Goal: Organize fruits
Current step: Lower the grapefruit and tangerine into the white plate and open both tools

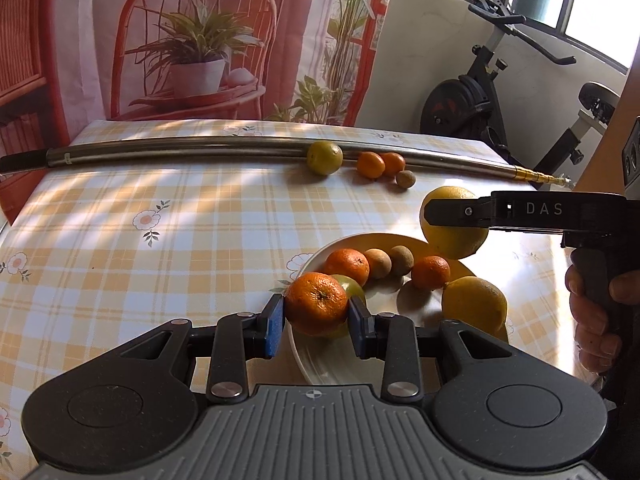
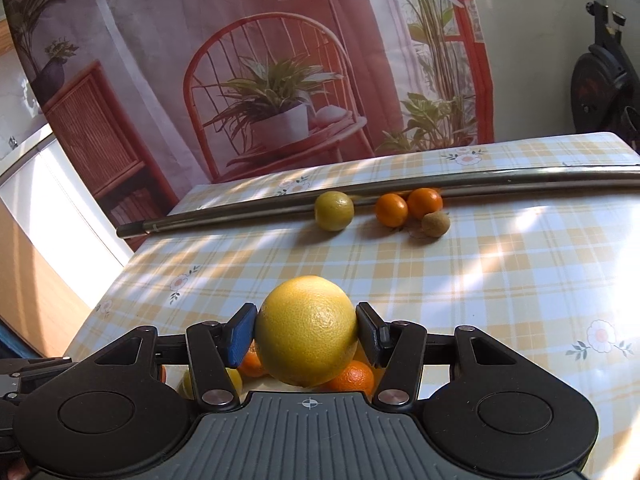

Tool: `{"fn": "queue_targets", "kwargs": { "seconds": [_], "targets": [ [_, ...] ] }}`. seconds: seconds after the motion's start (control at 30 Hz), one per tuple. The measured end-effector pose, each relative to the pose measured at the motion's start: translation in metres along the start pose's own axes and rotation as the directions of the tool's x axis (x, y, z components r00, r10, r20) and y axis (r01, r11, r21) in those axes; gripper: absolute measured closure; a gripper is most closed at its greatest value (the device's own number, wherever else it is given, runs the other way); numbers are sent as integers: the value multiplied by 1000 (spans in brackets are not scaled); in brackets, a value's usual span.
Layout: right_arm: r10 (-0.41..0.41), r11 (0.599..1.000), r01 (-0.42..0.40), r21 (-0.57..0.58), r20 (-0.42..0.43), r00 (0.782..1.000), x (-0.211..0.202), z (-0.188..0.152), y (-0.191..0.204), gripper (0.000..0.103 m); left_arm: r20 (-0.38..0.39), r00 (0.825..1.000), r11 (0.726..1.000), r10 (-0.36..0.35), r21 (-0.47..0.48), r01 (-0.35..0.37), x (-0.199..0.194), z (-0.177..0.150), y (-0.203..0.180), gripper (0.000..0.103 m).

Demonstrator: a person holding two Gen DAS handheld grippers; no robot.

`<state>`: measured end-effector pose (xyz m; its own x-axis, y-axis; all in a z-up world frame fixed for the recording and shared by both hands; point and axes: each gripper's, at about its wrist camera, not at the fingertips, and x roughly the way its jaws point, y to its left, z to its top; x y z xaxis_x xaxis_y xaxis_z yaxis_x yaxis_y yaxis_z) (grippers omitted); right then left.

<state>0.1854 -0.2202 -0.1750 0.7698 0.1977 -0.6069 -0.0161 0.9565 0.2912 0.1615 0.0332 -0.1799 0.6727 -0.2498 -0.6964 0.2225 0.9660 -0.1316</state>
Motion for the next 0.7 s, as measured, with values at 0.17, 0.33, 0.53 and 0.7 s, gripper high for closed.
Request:
{"fn": "queue_targets", "kwargs": {
  "seconds": [0.17, 0.33, 0.53, 0.7],
  "targets": [
    [4, 1000, -4, -3, 5, 1000, -1, -1, -1, 53, -28, 999, 998, -26, 48, 27, 1, -6, -12, 68],
    [22, 1000, -22, -20, 4, 1000, -1, -5, 5, 53, -54, 998, 996, -38, 74, 42, 5, -10, -18, 68],
    [37, 999, -37, -26, -13, 999, 1, -8, 8, 53, -96, 994, 996, -55, 62, 61, 13, -13, -18, 68],
    [37, 999, -38, -21, -24, 999, 3, -10, 8, 53, -130, 990, 997, -44, 54, 52, 22, -14, -17, 68]
  ]
}}
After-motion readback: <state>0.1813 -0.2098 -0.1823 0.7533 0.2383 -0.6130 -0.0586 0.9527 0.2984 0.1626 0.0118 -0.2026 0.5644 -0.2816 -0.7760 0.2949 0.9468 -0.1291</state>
